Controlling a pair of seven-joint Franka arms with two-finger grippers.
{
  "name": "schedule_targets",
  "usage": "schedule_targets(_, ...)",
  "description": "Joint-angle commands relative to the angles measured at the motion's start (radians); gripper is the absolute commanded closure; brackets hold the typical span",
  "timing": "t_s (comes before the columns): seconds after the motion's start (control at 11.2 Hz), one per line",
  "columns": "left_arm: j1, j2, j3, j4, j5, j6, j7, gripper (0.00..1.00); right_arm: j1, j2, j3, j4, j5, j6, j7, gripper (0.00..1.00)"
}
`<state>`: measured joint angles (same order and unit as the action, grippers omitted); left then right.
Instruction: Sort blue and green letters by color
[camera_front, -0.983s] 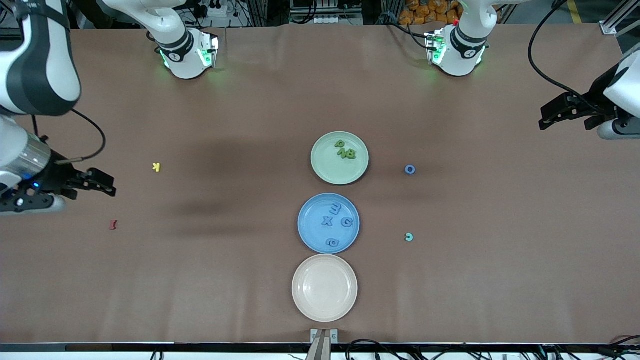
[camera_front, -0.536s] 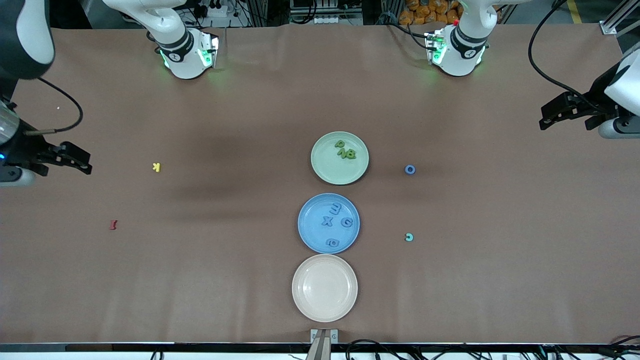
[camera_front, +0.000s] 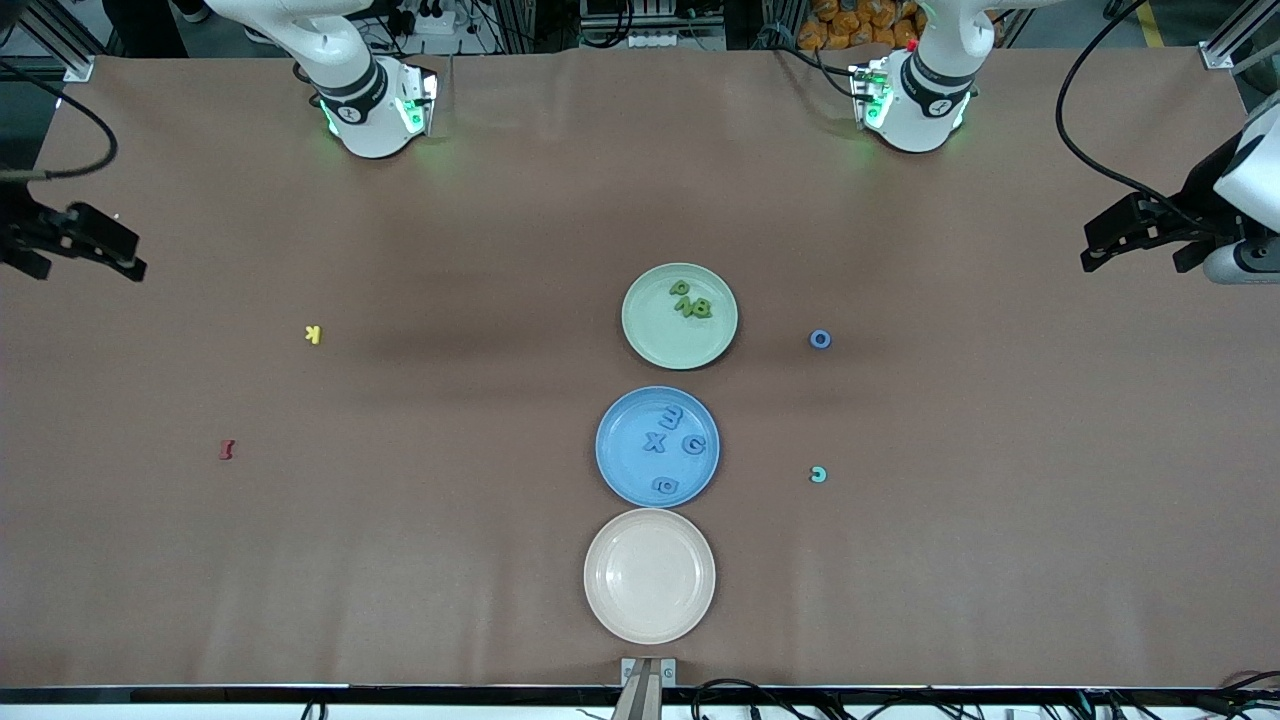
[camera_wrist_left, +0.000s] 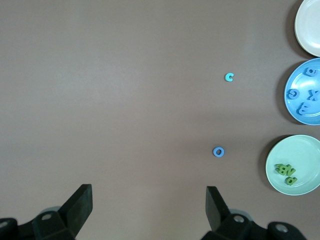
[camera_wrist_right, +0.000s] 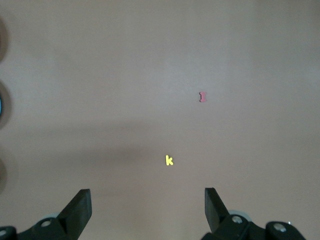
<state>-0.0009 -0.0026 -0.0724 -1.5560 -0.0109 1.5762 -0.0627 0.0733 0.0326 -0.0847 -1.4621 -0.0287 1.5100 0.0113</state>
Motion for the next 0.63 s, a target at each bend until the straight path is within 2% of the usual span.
schedule_targets(0.0,-0.004,0.009,-0.003,0.022,-0.015,0.013,0.017,0.0,0.02,0.007,-0.053,0.028,-0.01,-0.053,0.007,0.0)
schedule_targets(0.54,-0.008,0.009,-0.003,0.022,-0.014,0.022,0.018,0.0,0.02,0.018,-0.058,0.028,-0.014,-0.045,0.007,0.0)
